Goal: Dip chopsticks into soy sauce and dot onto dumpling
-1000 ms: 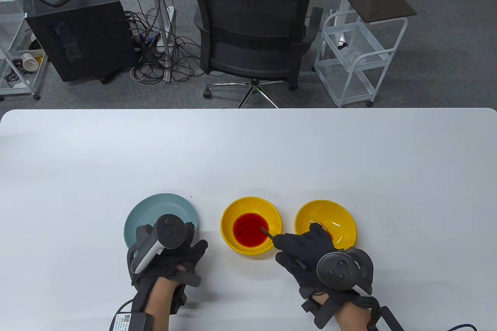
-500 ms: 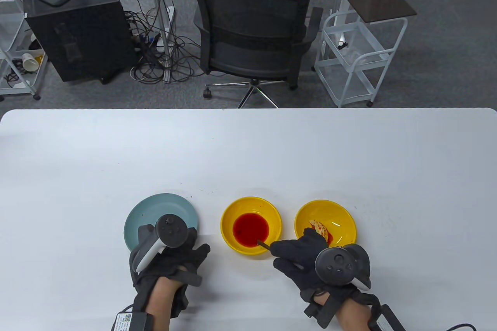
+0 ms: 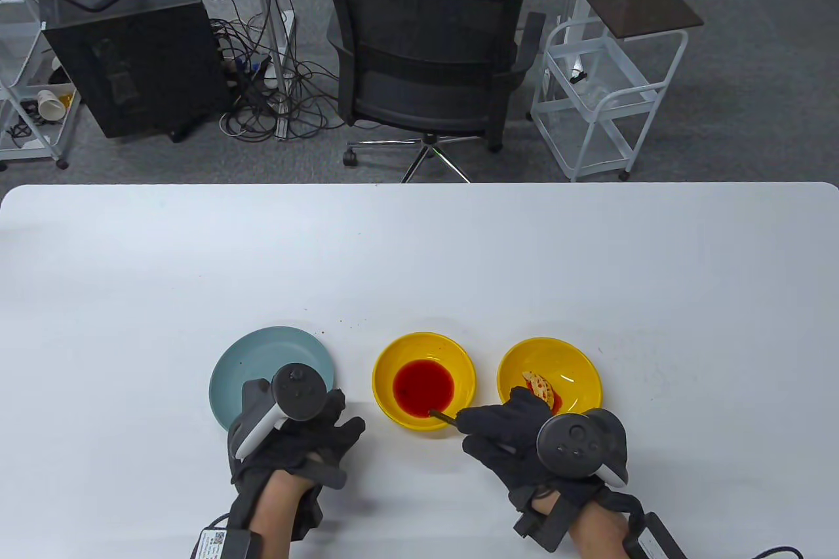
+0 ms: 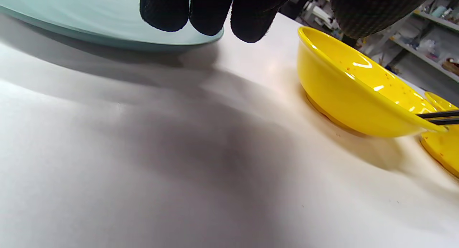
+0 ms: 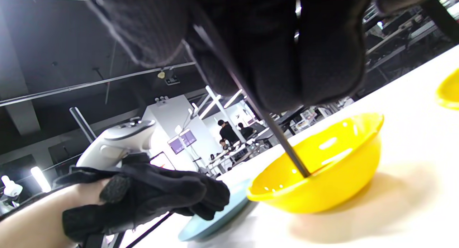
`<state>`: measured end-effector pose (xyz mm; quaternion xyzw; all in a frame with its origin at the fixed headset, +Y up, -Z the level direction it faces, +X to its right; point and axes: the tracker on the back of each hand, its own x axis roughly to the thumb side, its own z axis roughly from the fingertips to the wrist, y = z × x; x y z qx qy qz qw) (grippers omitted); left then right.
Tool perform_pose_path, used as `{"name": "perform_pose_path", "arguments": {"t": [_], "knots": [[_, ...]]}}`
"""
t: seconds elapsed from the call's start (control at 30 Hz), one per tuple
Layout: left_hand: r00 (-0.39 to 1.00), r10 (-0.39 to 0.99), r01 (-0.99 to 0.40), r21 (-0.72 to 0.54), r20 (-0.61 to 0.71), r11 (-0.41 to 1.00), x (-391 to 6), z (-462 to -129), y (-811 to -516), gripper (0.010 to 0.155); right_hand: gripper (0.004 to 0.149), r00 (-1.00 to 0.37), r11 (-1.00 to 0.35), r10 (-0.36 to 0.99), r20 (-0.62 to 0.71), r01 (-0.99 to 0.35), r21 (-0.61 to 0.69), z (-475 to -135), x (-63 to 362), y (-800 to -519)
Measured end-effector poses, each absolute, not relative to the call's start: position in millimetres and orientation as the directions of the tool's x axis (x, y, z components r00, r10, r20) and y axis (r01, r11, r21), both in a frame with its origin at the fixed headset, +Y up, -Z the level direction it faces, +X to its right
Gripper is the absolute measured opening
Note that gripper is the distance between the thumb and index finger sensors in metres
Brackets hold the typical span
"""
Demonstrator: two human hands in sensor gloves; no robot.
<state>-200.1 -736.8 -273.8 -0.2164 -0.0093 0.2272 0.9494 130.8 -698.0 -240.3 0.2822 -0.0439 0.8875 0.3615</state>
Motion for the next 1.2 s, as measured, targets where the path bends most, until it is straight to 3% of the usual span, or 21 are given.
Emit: {"name": "perform_pose_path", "arguments": {"t": [0.6, 0.93, 1.2], "knots": [[0.895, 0.438, -0.435, -0.396, -0.088, 0.809, -201.5, -273.2, -736.3, 0.078, 0.052, -0.567, -0.645, 0.645, 0.512, -0.764, -0.034, -238.0, 163.8, -673.7], [0.897, 0.432, -0.432, -0.390, -0.093, 0.813, -202.6, -273.3, -736.2, 0.078, 0.050, -0.672, -0.609, 0.647, 0.359, -0.740, -0.285, -235.0, 204.1, -653.7], [0.897, 0.431, -0.432, -0.393, -0.098, 0.812, -202.7, -273.4, -736.5, 0.078, 0.050, -0.694, -0.621, 0.691, 0.203, -0.714, -0.323, -241.7, 224.4, -658.7]]}}
